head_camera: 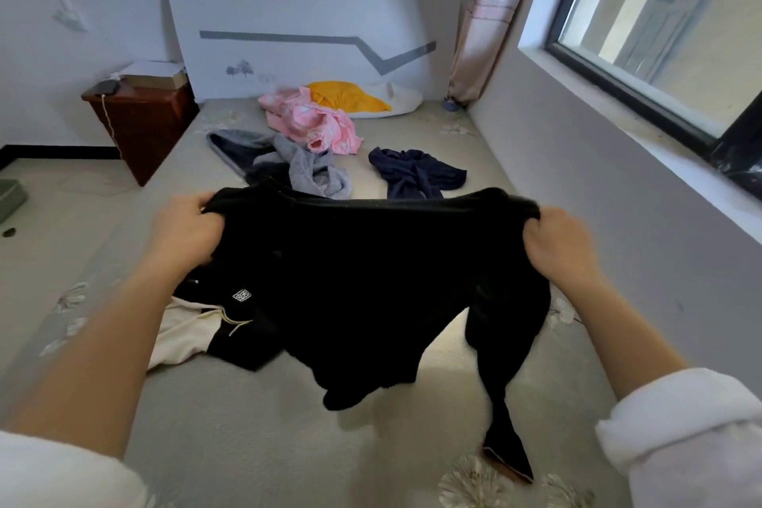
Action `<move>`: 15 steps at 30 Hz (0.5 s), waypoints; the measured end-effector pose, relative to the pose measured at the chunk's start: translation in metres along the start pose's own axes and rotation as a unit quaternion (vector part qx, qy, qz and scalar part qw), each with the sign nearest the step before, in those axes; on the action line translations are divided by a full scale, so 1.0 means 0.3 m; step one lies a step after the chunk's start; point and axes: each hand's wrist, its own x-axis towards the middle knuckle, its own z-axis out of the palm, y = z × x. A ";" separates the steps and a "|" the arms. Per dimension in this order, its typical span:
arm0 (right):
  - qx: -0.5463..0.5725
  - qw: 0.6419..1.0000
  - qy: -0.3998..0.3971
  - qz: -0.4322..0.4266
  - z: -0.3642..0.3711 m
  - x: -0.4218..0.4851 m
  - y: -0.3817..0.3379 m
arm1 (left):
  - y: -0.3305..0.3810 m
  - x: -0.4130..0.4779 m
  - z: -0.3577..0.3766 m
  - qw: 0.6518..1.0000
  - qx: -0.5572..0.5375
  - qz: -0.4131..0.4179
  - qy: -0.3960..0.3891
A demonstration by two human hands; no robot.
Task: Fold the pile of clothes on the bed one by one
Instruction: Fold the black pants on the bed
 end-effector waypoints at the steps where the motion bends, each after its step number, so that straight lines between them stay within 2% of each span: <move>1: 0.086 0.992 -0.070 0.058 0.017 0.010 0.004 | -0.012 -0.001 0.021 0.993 -0.068 -0.079 -0.052; 2: 0.202 0.962 -0.133 0.129 0.031 0.015 -0.004 | -0.018 -0.003 0.039 0.980 -0.096 -0.140 -0.105; 3: 0.331 0.910 -0.156 0.197 0.047 0.020 -0.015 | -0.028 0.001 0.059 0.970 -0.110 -0.168 -0.140; 4: 0.414 0.869 -0.134 0.234 0.067 0.020 -0.026 | -0.031 0.000 0.077 0.964 -0.135 -0.183 -0.139; 5: 0.458 0.854 -0.085 0.232 0.094 0.017 -0.037 | -0.029 0.004 0.092 0.956 -0.200 -0.183 -0.117; 6: 0.446 0.874 -0.028 0.192 0.117 0.007 -0.053 | -0.027 0.011 0.104 0.938 -0.290 -0.176 -0.073; 7: 0.395 0.909 0.029 0.131 0.135 -0.005 -0.065 | -0.031 0.020 0.123 0.922 -0.357 -0.148 -0.018; 8: 0.336 0.937 0.075 0.065 0.151 -0.019 -0.074 | -0.030 0.020 0.136 0.918 -0.379 -0.108 0.040; 9: 0.305 0.947 0.095 0.018 0.159 -0.027 -0.080 | -0.029 0.018 0.144 0.930 -0.352 -0.061 0.084; 11: 0.270 0.958 0.089 -0.037 0.160 -0.023 -0.079 | -0.036 0.014 0.157 0.965 -0.241 0.012 0.103; 13: 0.264 0.960 0.081 -0.046 0.149 -0.006 -0.058 | -0.056 0.003 0.162 0.983 -0.165 0.032 0.077; 15: 0.280 0.954 0.107 -0.029 0.127 -0.006 -0.042 | -0.066 -0.011 0.161 0.984 -0.141 0.046 0.096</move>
